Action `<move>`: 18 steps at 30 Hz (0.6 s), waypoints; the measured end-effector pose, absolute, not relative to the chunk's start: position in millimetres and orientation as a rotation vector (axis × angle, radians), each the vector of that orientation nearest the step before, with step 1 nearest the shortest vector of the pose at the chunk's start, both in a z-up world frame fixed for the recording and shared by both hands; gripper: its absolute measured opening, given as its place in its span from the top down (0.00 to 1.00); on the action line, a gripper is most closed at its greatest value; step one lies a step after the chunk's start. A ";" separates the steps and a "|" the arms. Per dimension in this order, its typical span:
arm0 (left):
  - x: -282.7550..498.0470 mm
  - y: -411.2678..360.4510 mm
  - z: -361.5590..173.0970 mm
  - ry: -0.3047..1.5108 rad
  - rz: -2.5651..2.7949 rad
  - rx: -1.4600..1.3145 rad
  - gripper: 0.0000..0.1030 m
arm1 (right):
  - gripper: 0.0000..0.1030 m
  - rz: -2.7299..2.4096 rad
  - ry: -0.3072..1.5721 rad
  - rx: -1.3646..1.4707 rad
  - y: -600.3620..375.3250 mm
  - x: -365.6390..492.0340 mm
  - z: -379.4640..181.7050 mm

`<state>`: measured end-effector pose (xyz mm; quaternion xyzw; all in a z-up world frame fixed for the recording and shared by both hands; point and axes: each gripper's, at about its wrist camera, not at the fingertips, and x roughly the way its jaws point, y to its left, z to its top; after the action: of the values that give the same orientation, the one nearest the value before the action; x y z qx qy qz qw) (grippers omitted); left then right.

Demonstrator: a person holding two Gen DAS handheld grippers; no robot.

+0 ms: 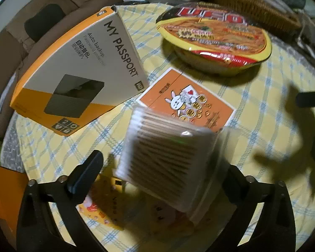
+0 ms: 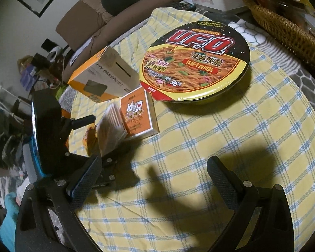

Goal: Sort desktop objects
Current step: 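Grasp the cotton swab bag with the left gripper and lift it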

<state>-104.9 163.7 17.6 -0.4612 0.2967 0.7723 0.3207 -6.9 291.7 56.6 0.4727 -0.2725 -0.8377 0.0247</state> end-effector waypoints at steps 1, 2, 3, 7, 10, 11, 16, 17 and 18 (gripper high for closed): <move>-104.3 163.4 18.0 0.764 2.022 -1.215 0.08 | 0.02 -2.591 -0.835 1.466 291.1 -6.9 56.2; -102.9 163.4 18.0 0.757 2.016 -1.217 0.15 | 0.02 -2.591 -0.831 1.470 290.7 -7.5 55.8; -101.2 163.7 18.0 0.755 2.010 -1.216 0.21 | 0.02 -2.592 -0.828 1.473 290.4 -7.9 55.4; -88.3 166.7 18.7 0.785 2.017 -1.184 0.28 | 0.02 -2.587 -0.831 1.480 290.1 -8.3 54.4; -83.3 163.5 19.5 0.763 2.033 -1.185 0.30 | 0.02 -2.592 -0.821 1.482 288.7 -8.4 54.9; -82.4 160.1 19.4 0.738 2.038 -1.196 0.30 | 0.02 -2.593 -0.819 1.482 288.4 -8.1 54.8; -93.0 138.5 34.5 0.569 2.081 -1.233 0.31 | 0.02 -2.602 -0.832 1.484 291.6 -7.6 54.5; -92.7 132.3 39.3 0.530 2.095 -1.236 0.31 | 0.02 -2.602 -0.844 1.481 292.9 -7.5 54.5; -102.6 125.6 45.4 0.507 2.104 -1.238 0.31 | 0.02 -2.603 -0.850 1.477 294.0 -7.0 54.7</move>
<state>-102.7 125.6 45.4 -0.4707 0.1927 0.7999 0.3185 -7.0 294.0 54.7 0.4747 -0.2731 -0.8366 0.0150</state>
